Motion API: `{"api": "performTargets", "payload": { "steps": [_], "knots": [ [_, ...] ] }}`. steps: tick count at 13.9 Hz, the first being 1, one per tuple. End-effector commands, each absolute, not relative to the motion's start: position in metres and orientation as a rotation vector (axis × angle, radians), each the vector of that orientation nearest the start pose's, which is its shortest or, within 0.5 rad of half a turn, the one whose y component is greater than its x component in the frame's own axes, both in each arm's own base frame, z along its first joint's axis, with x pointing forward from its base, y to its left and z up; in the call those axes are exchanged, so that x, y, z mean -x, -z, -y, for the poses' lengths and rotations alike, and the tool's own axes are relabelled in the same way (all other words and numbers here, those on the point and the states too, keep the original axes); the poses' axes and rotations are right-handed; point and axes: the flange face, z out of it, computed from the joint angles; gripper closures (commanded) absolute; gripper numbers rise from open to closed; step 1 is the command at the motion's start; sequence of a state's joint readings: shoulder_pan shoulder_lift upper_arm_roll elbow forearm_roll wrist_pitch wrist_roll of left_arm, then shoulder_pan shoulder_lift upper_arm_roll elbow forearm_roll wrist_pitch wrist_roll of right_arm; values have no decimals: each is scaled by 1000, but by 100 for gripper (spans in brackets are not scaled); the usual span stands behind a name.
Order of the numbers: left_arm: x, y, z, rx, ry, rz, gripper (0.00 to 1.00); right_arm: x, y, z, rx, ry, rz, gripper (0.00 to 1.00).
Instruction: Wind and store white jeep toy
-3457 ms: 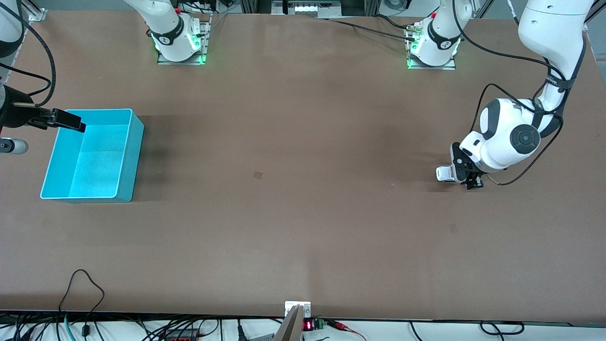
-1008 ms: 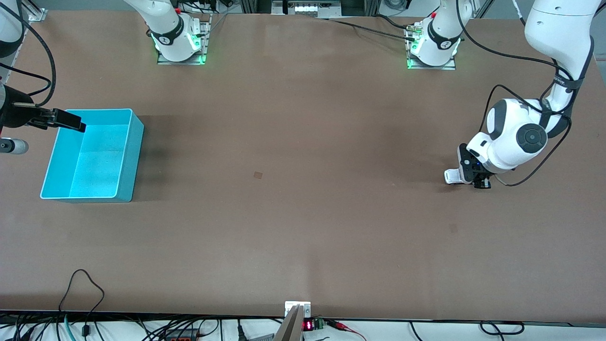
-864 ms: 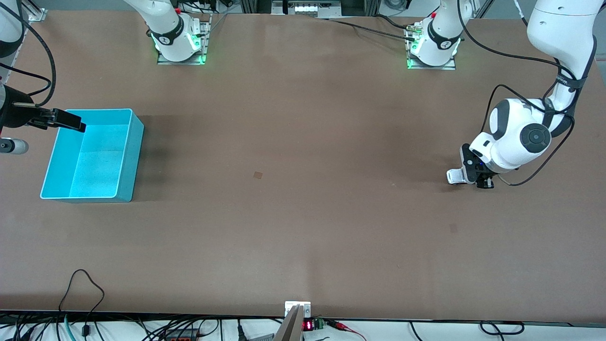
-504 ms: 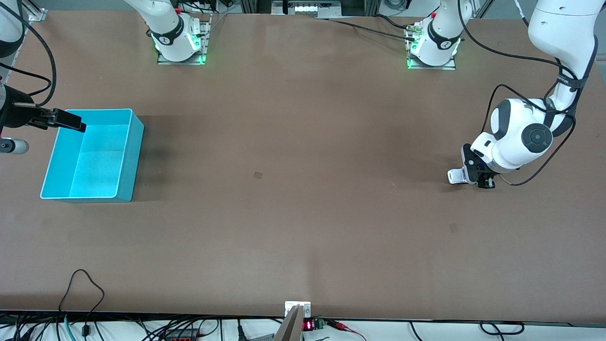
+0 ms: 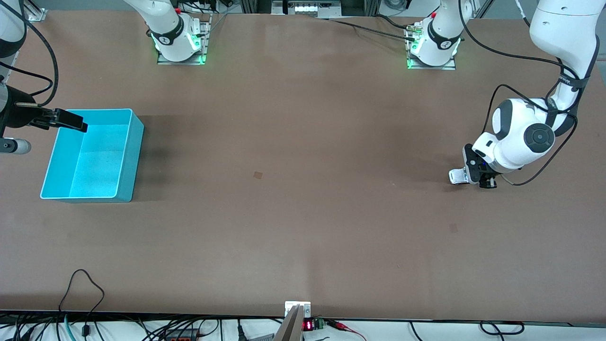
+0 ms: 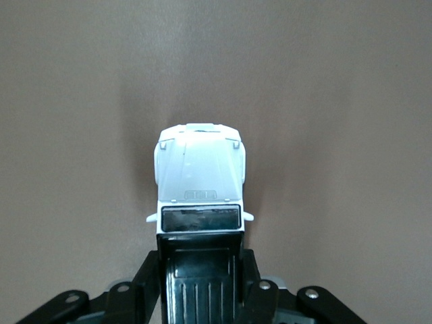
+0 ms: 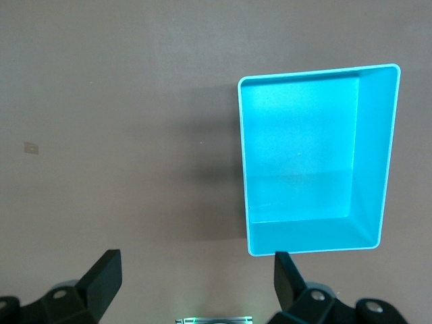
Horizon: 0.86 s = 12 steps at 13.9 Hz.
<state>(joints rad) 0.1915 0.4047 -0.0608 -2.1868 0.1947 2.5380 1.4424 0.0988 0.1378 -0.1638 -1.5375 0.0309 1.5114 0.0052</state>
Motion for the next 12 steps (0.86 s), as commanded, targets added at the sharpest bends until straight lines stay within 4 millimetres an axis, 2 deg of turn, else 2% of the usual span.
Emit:
{"api": "performTargets", "payload": {
  "steps": [1, 4, 6, 12],
  "knots": [
    [-541, -154, -79, 2319, -204, -2137, 82, -579, -560, 25, 3101, -257, -130, 0],
    [-538, -146, -102, 2346, -222, -2111, 82, -579, -560, 23, 3103, -260, -126, 0],
    [-540, -142, -107, 2297, -249, -2139, 83, -579, -560, 23, 3102, -259, -126, 0],
    [-536, -130, -144, 2290, -266, -2162, 83, -579, -560, 23, 3103, -260, -126, 0]
  ]
}}
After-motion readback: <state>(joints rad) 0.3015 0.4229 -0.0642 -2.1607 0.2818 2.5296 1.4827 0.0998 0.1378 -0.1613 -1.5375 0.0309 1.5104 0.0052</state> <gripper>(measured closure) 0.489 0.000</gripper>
